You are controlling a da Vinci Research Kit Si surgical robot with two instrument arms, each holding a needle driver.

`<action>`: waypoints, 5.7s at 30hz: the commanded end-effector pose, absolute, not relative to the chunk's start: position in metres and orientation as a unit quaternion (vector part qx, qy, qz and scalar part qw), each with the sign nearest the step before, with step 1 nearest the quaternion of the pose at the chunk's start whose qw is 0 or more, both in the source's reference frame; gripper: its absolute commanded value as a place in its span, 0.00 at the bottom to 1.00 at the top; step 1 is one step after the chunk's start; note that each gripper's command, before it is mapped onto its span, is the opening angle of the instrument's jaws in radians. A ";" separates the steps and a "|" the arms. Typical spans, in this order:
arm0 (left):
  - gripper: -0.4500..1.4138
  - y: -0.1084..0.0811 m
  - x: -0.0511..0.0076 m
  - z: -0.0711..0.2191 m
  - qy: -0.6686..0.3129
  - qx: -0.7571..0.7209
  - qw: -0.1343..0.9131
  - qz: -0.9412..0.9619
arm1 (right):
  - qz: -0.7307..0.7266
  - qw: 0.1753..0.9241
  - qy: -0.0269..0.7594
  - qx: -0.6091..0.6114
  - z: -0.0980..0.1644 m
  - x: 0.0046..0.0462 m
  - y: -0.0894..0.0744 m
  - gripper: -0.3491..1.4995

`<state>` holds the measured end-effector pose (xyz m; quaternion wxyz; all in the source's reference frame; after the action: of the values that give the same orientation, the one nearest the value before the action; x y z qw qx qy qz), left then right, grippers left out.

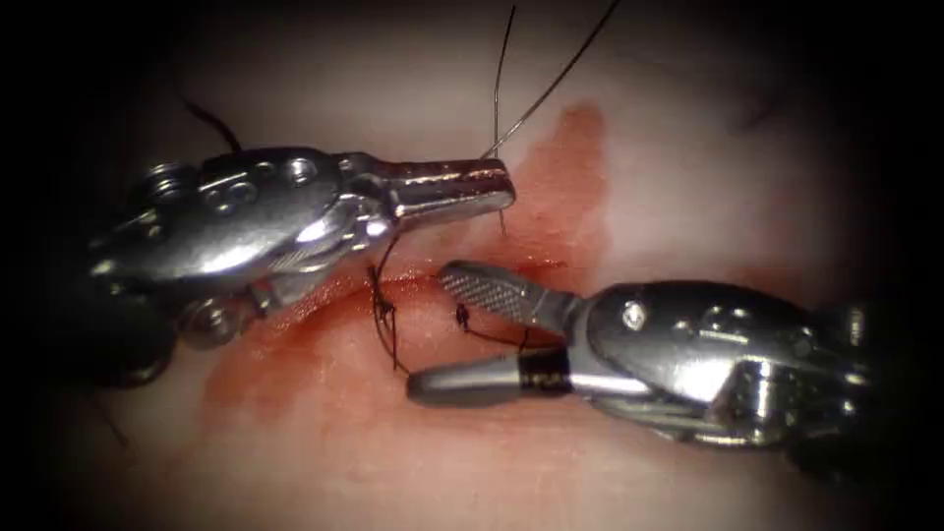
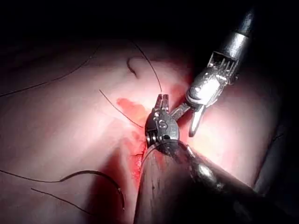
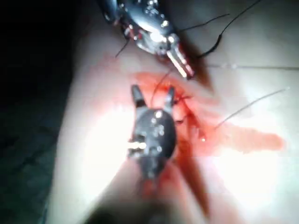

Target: Wound Closure

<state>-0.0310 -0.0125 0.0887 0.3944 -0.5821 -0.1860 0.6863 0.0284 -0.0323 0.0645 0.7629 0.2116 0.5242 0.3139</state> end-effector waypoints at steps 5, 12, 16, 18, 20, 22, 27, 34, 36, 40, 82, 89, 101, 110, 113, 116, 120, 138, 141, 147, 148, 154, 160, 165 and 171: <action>0.00 -0.013 -0.0320 0.089 -0.189 -0.581 0.396 0.685 | 0.321 0.762 0.523 0.207 0.066 0.0303 -0.032 0.54; 0.00 -0.013 -0.0321 0.089 -0.190 -0.582 0.395 0.685 | 0.327 0.761 0.523 0.201 0.066 0.0321 -0.031 0.54; 0.00 -0.013 -0.0321 0.089 -0.190 -0.582 0.395 0.685 | 0.329 0.761 0.523 0.199 0.066 0.0328 -0.031 0.52; 0.00 -0.013 -0.0321 0.089 -0.192 -0.581 0.397 0.684 | 0.330 0.760 0.524 0.198 0.066 0.0330 -0.031 0.45; 0.00 -0.013 -0.0321 0.089 -0.193 -0.582 0.396 0.684 | 0.332 0.758 0.526 0.197 0.066 0.0331 -0.031 0.10; 0.00 -0.013 -0.0321 0.089 -0.193 -0.582 0.396 0.684 | 0.333 0.754 0.530 0.196 0.066 0.0330 -0.030 0.00; 0.00 -0.013 -0.0321 0.089 -0.194 -0.582 0.395 0.684 | 0.341 0.746 0.538 0.196 0.065 0.0325 -0.029 0.00; 0.09 -0.013 -0.0324 0.089 -0.209 -0.580 0.399 0.679 | 0.339 0.751 0.531 0.198 0.065 0.0324 -0.029 0.00; 0.44 -0.012 -0.0326 0.089 -0.213 -0.580 0.400 0.677 | 0.335 0.759 0.522 0.198 0.066 0.0325 -0.030 0.00; 0.85 -0.011 -0.0328 0.088 -0.219 -0.578 0.402 0.675 | 0.319 0.771 0.510 0.210 0.067 0.0325 -0.032 0.00; 0.76 -0.005 -0.0360 0.093 -0.264 -0.437 0.459 0.727 | 0.174 0.861 0.444 0.178 0.068 0.0355 -0.037 0.00; 0.73 -0.005 -0.0368 0.093 -0.269 -0.437 0.458 0.725 | 0.165 0.865 0.441 0.174 0.068 0.0356 -0.037 0.00; 0.70 -0.004 -0.0374 0.093 -0.297 -0.439 0.446 0.721 | 0.154 0.870 0.437 0.170 0.068 0.0358 -0.038 0.00; 0.53 -0.004 -0.0381 0.093 -0.301 -0.440 0.442 0.721 | 0.151 0.872 0.435 0.169 0.068 0.0359 -0.038 0.00; 0.46 -0.004 -0.0381 0.093 -0.303 -0.441 0.440 0.721 | 0.151 0.872 0.435 0.169 0.068 0.0359 -0.038 0.00; 0.30 -0.003 -0.0378 0.093 -0.305 -0.441 0.439 0.721 | 0.151 0.872 0.435 0.169 0.068 0.0358 -0.038 0.00; 0.08 -0.003 -0.0367 0.092 -0.267 -0.449 0.426 0.738 | 0.151 0.872 0.435 0.169 0.067 0.0354 -0.038 0.00; 0.00 -0.002 -0.0324 0.091 -0.181 -0.543 0.384 0.725 | 0.159 0.826 0.505 0.192 0.062 0.0243 -0.036 0.64; 0.00 -0.003 -0.0321 0.091 -0.177 -0.550 0.384 0.721 | 0.156 0.826 0.506 0.194 0.062 0.0234 -0.036 0.84; 0.00 -0.004 -0.0311 0.092 -0.172 -0.562 0.381 0.714 | 0.153 0.821 0.512 0.201 0.061 0.0225 -0.036 0.96; 0.00 -0.004 -0.0309 0.092 -0.169 -0.566 0.382 0.711 | 0.152 0.817 0.518 0.204 0.061 0.0222 -0.036 0.95; 0.00 -0.004 -0.0310 0.092 -0.155 -0.587 0.394 0.690 | 0.156 0.815 0.520 0.200 0.062 0.0227 -0.035 0.45; 0.00 -0.005 -0.0325 0.090 -0.172 -0.596 0.405 0.671 | 0.199 0.828 0.504 0.141 0.066 0.0273 -0.032 0.00; 0.00 -0.005 -0.0329 0.089 -0.188 -0.576 0.400 0.688 | 0.214 0.827 0.505 0.122 0.069 0.0341 -0.031 0.00; 0.00 -0.004 -0.0328 0.089 -0.204 -0.553 0.393 0.706 | 0.218 0.820 0.517 0.112 0.071 0.0386 -0.031 0.00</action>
<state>-0.0322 -0.0040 0.0886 0.3935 -0.5520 -0.2047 0.7061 0.0377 -0.0309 0.0704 0.8212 0.1108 0.5151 0.2192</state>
